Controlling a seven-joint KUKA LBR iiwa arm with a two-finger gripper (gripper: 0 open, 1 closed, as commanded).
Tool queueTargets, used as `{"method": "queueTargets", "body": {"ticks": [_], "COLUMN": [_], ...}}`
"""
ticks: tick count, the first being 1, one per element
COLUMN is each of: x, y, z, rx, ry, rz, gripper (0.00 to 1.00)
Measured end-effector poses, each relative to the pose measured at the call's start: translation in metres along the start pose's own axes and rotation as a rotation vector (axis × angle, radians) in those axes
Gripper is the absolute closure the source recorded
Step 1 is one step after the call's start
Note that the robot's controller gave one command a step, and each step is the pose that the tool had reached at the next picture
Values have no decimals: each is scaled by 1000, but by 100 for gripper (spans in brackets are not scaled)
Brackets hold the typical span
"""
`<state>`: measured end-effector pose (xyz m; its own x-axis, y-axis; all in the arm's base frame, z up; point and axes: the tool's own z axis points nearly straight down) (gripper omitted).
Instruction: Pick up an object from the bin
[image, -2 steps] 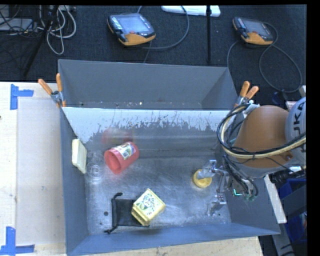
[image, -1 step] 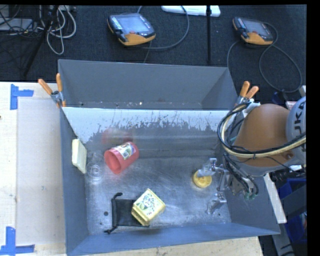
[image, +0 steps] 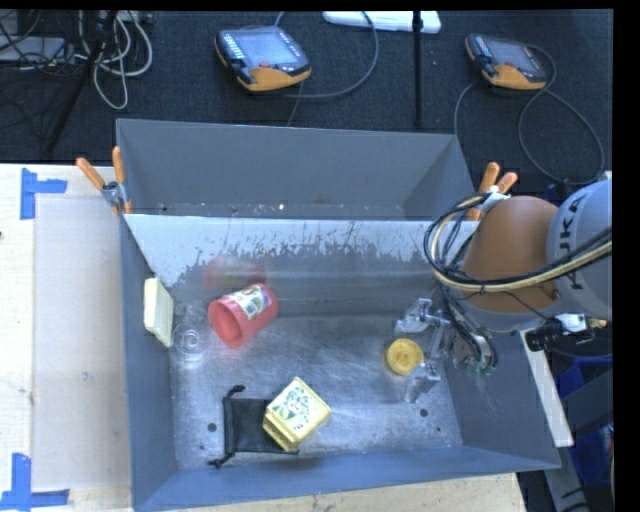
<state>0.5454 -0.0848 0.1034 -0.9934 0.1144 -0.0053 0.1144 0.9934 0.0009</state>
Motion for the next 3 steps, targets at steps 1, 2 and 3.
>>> {"method": "queueTargets", "body": {"ticks": [1,2,3], "x": [-13,-25,-22], "y": [-7,-26,-23], "z": [-5,-8,29], "rx": [0,0,1], "ry": [9,2,5], "rz": [-29,116,99], "gripper": [0,0,0]}}
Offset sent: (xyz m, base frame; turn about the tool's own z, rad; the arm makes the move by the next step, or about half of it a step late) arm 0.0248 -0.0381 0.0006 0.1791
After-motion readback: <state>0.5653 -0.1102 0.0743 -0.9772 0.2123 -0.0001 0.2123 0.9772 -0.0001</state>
